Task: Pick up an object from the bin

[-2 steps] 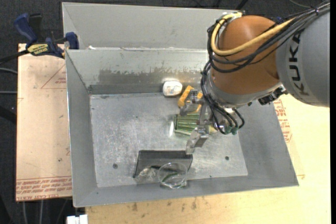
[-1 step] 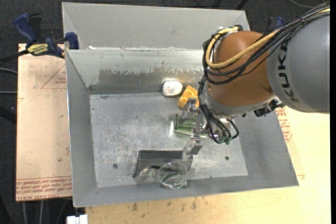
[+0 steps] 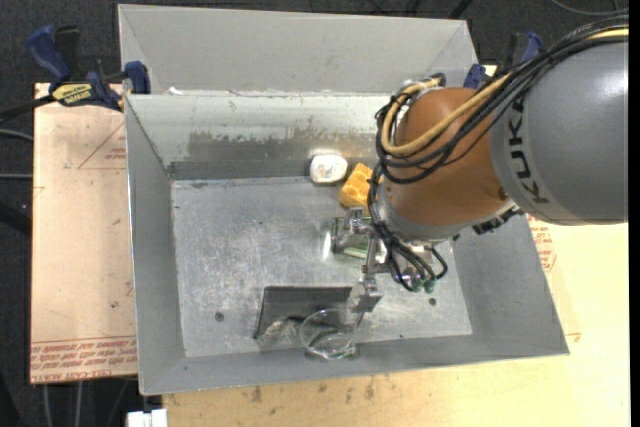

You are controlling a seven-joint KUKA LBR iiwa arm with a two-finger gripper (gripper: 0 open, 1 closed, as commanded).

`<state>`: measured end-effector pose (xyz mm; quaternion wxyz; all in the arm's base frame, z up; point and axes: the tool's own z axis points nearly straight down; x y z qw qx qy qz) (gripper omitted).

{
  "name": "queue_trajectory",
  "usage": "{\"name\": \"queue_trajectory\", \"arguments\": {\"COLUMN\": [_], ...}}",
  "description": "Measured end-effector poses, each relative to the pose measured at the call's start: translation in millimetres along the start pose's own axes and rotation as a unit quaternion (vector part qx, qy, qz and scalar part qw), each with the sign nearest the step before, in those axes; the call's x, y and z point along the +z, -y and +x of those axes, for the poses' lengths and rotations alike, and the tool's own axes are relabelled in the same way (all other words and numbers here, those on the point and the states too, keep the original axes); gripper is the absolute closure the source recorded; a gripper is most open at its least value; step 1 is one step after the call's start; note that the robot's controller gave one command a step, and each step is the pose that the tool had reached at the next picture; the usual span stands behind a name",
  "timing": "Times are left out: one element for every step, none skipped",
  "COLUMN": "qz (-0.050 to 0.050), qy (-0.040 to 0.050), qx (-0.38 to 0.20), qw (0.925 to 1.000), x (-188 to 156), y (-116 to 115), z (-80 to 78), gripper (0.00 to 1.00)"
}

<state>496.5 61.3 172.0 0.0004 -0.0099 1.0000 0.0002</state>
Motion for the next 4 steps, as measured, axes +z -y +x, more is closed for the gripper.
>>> {"name": "queue_trajectory", "arguments": {"qz": [-0.003, -0.003, -0.003, 0.0], "qy": [-0.0048, -0.0048, -0.0005, -0.0019], "qx": [-0.055, -0.055, -0.055, -0.072], "qw": [0.9984, 0.9985, 0.9985, 0.9974], "x": [81.9, 81.9, 80.3, -49.7], "y": [-8.1, -8.1, -7.5, -15.9], "z": [-17.0, -17.0, -14.1, -18.4], "gripper": [1.0, 1.0, 1.0, 1.0]}}
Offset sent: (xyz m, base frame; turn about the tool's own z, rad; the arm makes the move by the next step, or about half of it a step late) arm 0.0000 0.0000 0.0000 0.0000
